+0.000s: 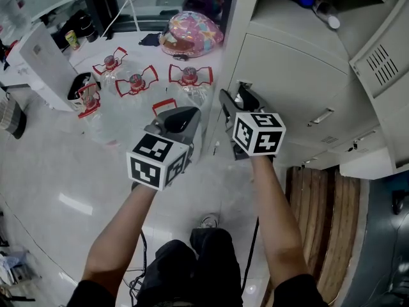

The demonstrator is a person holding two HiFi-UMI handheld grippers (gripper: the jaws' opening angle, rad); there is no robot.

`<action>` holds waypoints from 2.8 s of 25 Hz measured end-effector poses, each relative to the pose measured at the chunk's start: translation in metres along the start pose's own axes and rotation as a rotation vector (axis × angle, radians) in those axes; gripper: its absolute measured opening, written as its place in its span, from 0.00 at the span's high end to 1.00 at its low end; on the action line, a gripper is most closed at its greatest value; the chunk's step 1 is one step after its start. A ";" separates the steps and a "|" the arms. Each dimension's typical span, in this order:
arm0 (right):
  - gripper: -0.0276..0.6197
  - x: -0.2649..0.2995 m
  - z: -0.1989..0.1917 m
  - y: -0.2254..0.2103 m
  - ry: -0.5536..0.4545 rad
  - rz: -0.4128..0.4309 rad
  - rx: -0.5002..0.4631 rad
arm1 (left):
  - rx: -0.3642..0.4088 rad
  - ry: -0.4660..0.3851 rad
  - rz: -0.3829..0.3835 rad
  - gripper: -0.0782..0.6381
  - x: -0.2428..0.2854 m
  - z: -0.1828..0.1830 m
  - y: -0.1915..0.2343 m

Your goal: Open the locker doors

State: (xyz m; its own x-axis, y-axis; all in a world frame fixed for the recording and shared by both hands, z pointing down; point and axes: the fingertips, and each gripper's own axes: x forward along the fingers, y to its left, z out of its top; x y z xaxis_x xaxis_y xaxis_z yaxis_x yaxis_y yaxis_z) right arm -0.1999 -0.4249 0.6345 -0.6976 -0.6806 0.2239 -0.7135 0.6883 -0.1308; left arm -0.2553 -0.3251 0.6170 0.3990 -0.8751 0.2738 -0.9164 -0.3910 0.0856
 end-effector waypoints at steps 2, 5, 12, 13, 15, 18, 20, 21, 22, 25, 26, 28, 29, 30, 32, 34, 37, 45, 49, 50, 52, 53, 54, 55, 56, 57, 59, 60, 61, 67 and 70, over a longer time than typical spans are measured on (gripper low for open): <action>0.65 -0.002 -0.001 0.002 0.003 -0.001 -0.003 | -0.004 0.002 0.000 0.89 -0.003 -0.002 -0.001; 0.65 -0.010 -0.003 0.007 0.010 0.005 0.006 | 0.002 0.013 -0.002 0.89 -0.010 -0.006 -0.005; 0.66 -0.033 -0.009 0.019 0.023 -0.006 0.034 | 0.002 0.020 -0.020 0.89 -0.028 0.001 -0.021; 0.66 -0.037 -0.010 0.020 0.022 -0.010 0.040 | 0.003 0.022 -0.023 0.89 -0.031 0.001 -0.024; 0.68 -0.046 -0.013 0.023 0.022 -0.020 0.047 | -0.001 0.028 -0.030 0.89 -0.037 0.001 -0.030; 0.68 -0.060 -0.016 0.028 0.030 -0.031 0.054 | -0.003 0.043 -0.045 0.89 -0.044 -0.001 -0.041; 0.68 -0.068 -0.019 0.030 0.043 -0.035 0.054 | -0.006 0.052 -0.054 0.89 -0.048 -0.002 -0.048; 0.68 -0.072 -0.020 0.031 0.049 -0.037 0.051 | -0.007 0.057 -0.060 0.89 -0.050 -0.002 -0.052; 0.68 -0.076 -0.022 0.032 0.055 -0.039 0.047 | -0.006 0.060 -0.065 0.89 -0.051 -0.003 -0.056; 0.68 -0.088 -0.026 0.033 0.065 -0.050 0.038 | -0.004 0.067 -0.078 0.89 -0.054 -0.003 -0.067; 0.68 -0.093 -0.028 0.034 0.068 -0.057 0.034 | -0.004 0.068 -0.081 0.89 -0.055 -0.003 -0.070; 0.68 -0.100 -0.030 0.033 0.076 -0.072 0.028 | -0.005 0.068 -0.086 0.89 -0.058 -0.003 -0.076; 0.68 -0.104 -0.030 0.033 0.077 -0.077 0.026 | -0.005 0.068 -0.089 0.89 -0.059 -0.004 -0.078; 0.68 -0.107 -0.031 0.033 0.077 -0.082 0.026 | -0.005 0.069 -0.092 0.89 -0.060 -0.004 -0.081; 0.69 -0.114 -0.033 0.033 0.075 -0.089 0.028 | 0.000 0.073 -0.100 0.89 -0.062 -0.006 -0.087; 0.69 -0.122 -0.035 0.032 0.074 -0.095 0.029 | 0.006 0.078 -0.105 0.89 -0.063 -0.008 -0.094; 0.69 -0.133 -0.037 0.032 0.068 -0.097 0.030 | 0.014 0.087 -0.109 0.89 -0.066 -0.009 -0.101; 0.69 -0.167 -0.044 0.025 0.063 -0.109 0.048 | 0.028 0.111 -0.134 0.89 -0.074 -0.013 -0.131; 0.71 -0.182 -0.046 0.019 0.065 -0.127 0.054 | 0.028 0.118 -0.148 0.89 -0.078 -0.013 -0.147; 0.72 -0.185 -0.047 0.017 0.066 -0.131 0.052 | 0.028 0.119 -0.151 0.89 -0.078 -0.013 -0.151; 0.73 -0.191 -0.049 0.016 0.068 -0.131 0.046 | 0.026 0.117 -0.149 0.89 -0.080 -0.012 -0.157; 0.73 -0.194 -0.049 0.015 0.068 -0.127 0.044 | 0.024 0.117 -0.147 0.89 -0.081 -0.012 -0.160; 0.73 -0.197 -0.050 0.014 0.067 -0.123 0.043 | 0.023 0.119 -0.143 0.89 -0.081 -0.012 -0.162; 0.73 -0.200 -0.050 0.013 0.065 -0.119 0.042 | 0.021 0.122 -0.139 0.89 -0.082 -0.013 -0.165; 0.73 -0.203 -0.050 0.012 0.063 -0.115 0.041 | 0.020 0.127 -0.135 0.89 -0.081 -0.015 -0.169; 0.73 -0.206 -0.050 0.010 0.060 -0.109 0.039 | 0.018 0.132 -0.129 0.89 -0.081 -0.017 -0.172; 0.73 -0.212 -0.051 0.007 0.060 -0.091 0.034 | 0.016 0.139 -0.115 0.89 -0.081 -0.019 -0.181; 0.73 -0.215 -0.052 0.006 0.063 -0.081 0.030 | 0.013 0.140 -0.108 0.89 -0.081 -0.019 -0.186; 0.73 -0.219 -0.053 0.004 0.065 -0.072 0.025 | 0.011 0.138 -0.101 0.89 -0.082 -0.019 -0.191; 0.73 -0.245 -0.058 -0.010 0.086 -0.042 0.008 | -0.001 0.128 -0.063 0.89 -0.081 -0.013 -0.223; 0.73 -0.259 -0.062 -0.019 0.107 -0.028 0.004 | -0.005 0.126 -0.053 0.89 -0.076 -0.010 -0.242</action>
State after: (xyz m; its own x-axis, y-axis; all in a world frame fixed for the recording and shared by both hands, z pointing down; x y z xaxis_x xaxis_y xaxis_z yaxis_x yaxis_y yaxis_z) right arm -0.0014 -0.2465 0.6387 -0.6663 -0.6689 0.3295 -0.7333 0.6681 -0.1267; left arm -0.0641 -0.1610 0.5850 0.4396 -0.8105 0.3871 -0.8946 -0.4337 0.1081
